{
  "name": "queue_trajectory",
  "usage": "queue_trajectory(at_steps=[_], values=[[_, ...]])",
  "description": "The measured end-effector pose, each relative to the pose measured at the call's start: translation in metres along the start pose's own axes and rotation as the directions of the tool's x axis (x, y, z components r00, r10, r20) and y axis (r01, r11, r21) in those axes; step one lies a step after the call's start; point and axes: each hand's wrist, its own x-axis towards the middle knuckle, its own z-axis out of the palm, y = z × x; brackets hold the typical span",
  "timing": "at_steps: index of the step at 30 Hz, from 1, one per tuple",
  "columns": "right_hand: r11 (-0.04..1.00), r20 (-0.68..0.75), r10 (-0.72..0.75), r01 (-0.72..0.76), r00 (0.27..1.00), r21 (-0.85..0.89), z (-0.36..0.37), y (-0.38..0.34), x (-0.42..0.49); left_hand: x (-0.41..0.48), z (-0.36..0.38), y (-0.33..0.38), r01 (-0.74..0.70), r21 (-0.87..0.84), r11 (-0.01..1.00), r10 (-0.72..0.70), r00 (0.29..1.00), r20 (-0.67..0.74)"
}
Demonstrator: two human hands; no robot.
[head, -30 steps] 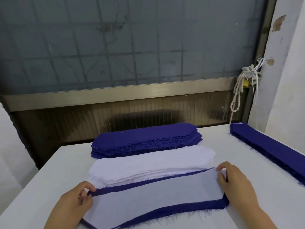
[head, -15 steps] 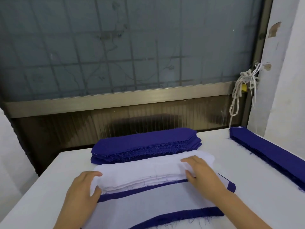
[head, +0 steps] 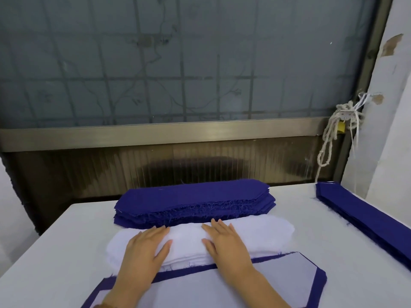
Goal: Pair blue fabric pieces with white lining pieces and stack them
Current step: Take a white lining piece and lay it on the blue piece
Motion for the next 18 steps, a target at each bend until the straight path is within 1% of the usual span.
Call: queue_trajectory(at_steps=[2,7,10,12,18], values=[[0.999,-0.036,-0.015,0.016,0.999,0.049,0.001,0.001,0.001,0.0,-0.001,-0.002,-0.023,0.0,1.0,0.023,1.0,-0.013],[0.987,-0.177,-0.014,0.041,0.984,0.155,0.001,0.002,-0.002,0.001,-0.009,0.0,-0.061,-0.013,0.998,0.059,0.993,-0.1],[0.981,-0.23,-0.002,0.046,0.973,0.187,-0.001,0.002,-0.003,0.002,-0.014,0.002,-0.081,-0.001,0.997,0.081,0.993,-0.085],[0.982,-0.236,0.005,0.04,0.972,0.186,-0.001,0.002,-0.004,0.001,-0.016,0.002,-0.098,-0.02,0.995,0.096,0.993,-0.073],[0.995,-0.182,0.005,0.014,0.983,0.103,0.003,0.001,-0.003,-0.003,-0.016,-0.001,-0.144,-0.081,0.986,0.145,0.989,0.003]])
